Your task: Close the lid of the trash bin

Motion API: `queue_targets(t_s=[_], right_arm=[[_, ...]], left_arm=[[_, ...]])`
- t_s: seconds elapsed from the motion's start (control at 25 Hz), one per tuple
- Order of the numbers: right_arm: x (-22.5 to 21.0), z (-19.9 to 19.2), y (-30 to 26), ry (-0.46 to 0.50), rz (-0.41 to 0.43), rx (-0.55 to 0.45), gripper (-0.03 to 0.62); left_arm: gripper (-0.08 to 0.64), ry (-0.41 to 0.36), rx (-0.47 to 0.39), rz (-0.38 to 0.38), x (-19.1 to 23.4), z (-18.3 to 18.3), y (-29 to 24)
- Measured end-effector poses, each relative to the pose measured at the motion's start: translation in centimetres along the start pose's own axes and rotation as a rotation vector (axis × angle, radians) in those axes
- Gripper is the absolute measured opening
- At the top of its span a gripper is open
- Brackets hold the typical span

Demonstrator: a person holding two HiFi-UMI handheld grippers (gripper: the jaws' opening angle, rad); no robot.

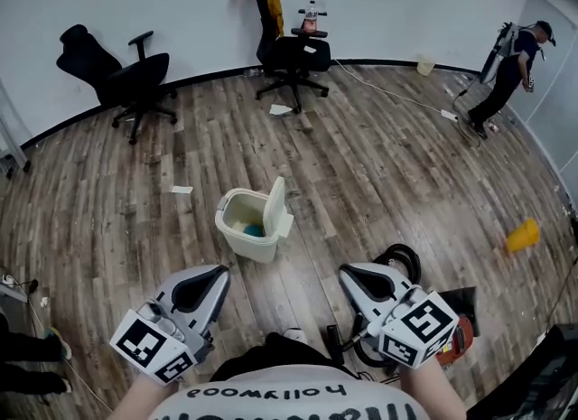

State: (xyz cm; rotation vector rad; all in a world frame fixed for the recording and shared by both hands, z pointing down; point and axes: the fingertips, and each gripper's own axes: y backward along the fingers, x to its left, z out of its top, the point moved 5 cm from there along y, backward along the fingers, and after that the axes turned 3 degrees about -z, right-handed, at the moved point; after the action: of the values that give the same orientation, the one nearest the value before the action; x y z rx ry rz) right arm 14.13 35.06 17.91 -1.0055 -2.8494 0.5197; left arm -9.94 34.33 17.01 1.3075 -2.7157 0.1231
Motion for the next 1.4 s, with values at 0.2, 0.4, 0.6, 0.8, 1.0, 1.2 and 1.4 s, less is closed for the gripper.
queue_targets(t_s=[0.2, 0.4, 0.6, 0.8, 1.0, 1.2, 1.4], right_arm=[[-4.2, -0.1, -0.4, 0.000, 0.030, 0.014, 0.011], [-7.6, -0.2, -1.0, 0.011, 0.046, 0.003, 0.011], [-10.3, -0.1, -1.3, 0.003, 0.039, -0.007, 0.011], [-12.0, 0.0, -1.8, -0.003, 0.037, -0.017, 0.011], [-13.8, 0.2, -2.5, -0.010, 0.032, -0.038, 0.011], [-15.1, 0.5, -3.5, 0.000, 0.029, -0.041, 0.011], [-14.8, 1.0, -4.7, 0.026, 0.060, -0.042, 0.011]], left_arm=[[0.008, 0.009, 0.005, 0.036, 0.2, -0.3, -3.8], [0.007, 0.004, 0.010, 0.061, 0.4, -0.9, -6.7], [0.008, -0.001, 0.024, 0.062, 0.5, -1.0, -8.7], [0.008, -0.008, 0.031, 0.040, 0.6, -0.7, -10.3], [0.007, -0.067, 0.045, 0.060, 1.5, -0.2, -11.8], [0.007, -0.033, 0.017, 0.128, 2.6, 0.9, -10.9], [0.007, -0.031, 0.003, 0.190, 3.9, 1.6, -9.4]])
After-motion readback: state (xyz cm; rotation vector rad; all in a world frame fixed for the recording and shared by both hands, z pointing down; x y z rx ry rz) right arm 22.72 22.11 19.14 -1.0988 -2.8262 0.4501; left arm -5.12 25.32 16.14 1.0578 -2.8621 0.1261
